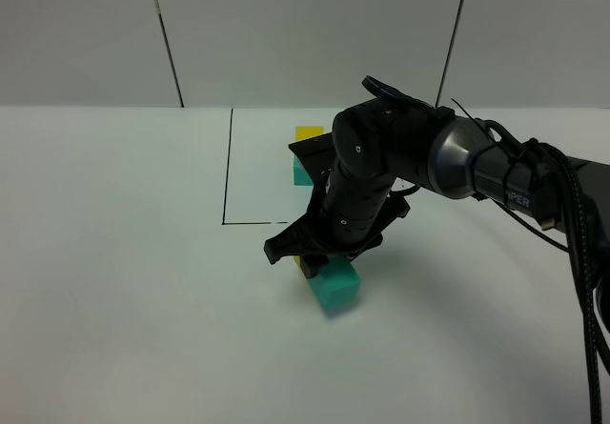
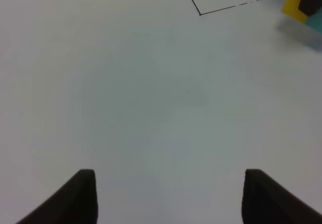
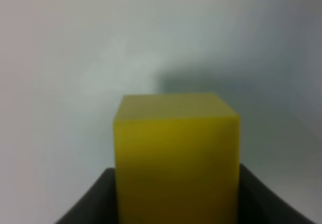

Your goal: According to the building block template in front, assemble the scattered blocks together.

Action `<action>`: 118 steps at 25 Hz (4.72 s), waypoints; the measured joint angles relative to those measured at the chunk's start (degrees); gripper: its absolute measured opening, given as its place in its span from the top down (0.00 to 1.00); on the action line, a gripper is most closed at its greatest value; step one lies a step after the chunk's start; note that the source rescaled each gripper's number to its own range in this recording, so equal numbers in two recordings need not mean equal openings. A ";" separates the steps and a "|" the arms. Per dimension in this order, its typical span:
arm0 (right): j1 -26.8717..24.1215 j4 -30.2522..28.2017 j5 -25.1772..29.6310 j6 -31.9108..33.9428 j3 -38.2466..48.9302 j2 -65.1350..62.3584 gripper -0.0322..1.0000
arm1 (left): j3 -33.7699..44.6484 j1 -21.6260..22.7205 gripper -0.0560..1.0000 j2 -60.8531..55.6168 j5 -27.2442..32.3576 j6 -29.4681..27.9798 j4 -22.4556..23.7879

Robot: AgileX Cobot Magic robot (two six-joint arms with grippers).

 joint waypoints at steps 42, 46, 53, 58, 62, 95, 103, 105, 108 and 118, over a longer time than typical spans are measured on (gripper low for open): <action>0.00 -5.46 -2.77 23.57 0.00 4.56 0.37 | 0.00 0.00 0.58 0.00 0.00 0.01 0.00; 0.00 -5.46 -2.80 22.88 0.00 4.36 0.00 | 0.00 0.00 0.58 0.00 0.00 0.01 0.00; -1.20 -7.08 -2.03 17.31 0.00 -4.01 0.00 | 0.00 0.00 0.58 0.00 0.00 0.01 0.00; -9.53 -6.16 2.71 9.37 0.30 -9.87 0.00 | 0.00 0.00 0.58 0.00 0.00 0.01 0.00; -19.58 -6.28 2.81 5.82 6.57 -14.90 0.00 | 0.00 0.00 0.58 0.00 0.00 0.01 0.00; -31.36 -8.37 8.08 -0.41 65.16 -107.39 0.00 | 0.00 0.00 0.58 0.00 0.00 0.06 0.00; -31.36 -5.46 8.85 -8.47 67.04 -118.58 0.00 | 0.00 0.00 0.58 0.00 0.00 0.06 0.00; -31.36 -5.46 8.60 -8.82 67.25 -120.69 0.00 | 0.00 0.00 0.58 0.00 0.00 0.06 0.00; -31.36 -5.46 8.11 -9.24 67.25 -122.78 0.00 | 0.00 0.00 0.58 0.00 0.00 0.06 0.00; -31.36 -5.46 7.98 -9.24 67.25 -124.42 0.00 | 0.00 0.00 0.58 0.00 0.00 0.01 0.00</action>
